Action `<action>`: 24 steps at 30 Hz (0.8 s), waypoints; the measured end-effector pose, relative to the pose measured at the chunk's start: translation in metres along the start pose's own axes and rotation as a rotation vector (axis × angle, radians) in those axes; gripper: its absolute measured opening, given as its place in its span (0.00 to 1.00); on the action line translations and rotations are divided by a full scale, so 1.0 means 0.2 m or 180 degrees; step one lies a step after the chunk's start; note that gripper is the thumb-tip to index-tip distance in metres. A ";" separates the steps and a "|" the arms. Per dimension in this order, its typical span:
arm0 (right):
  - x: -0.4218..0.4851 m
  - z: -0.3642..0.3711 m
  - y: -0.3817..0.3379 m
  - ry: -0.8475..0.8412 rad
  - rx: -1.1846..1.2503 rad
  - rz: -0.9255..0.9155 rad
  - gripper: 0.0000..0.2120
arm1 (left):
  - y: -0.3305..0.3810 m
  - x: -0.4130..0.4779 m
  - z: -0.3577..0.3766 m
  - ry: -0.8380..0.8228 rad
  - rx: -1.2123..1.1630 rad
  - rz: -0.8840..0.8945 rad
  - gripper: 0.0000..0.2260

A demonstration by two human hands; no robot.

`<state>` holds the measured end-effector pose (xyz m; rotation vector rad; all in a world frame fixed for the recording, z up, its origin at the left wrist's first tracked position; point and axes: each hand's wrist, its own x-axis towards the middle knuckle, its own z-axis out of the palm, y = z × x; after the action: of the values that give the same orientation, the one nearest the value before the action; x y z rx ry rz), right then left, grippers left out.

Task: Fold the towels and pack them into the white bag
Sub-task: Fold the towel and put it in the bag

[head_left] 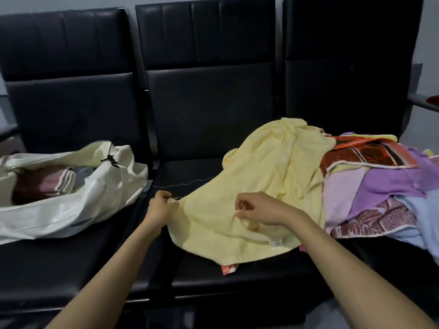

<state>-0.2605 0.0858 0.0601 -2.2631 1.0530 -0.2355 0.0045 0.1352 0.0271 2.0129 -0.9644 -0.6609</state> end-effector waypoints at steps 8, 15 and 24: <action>0.00 -0.01 0.16 0.0017 -0.0955 0.0542 0.18 | 0.01 -0.17 0.06 -0.1919 0.1681 0.0998 0.16; -0.04 0.01 0.17 0.0261 -0.0725 -0.0082 0.09 | -0.03 -0.19 0.07 -0.2064 0.1840 0.1224 0.10; -0.06 0.04 0.19 -0.0295 -0.1036 0.0160 0.27 | 0.09 -0.22 0.01 -0.0528 0.0117 0.1175 0.08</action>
<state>-0.2885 0.0802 0.0318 -2.5019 1.1662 0.0676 -0.0289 0.1625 0.0452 1.7635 -1.4124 -0.6134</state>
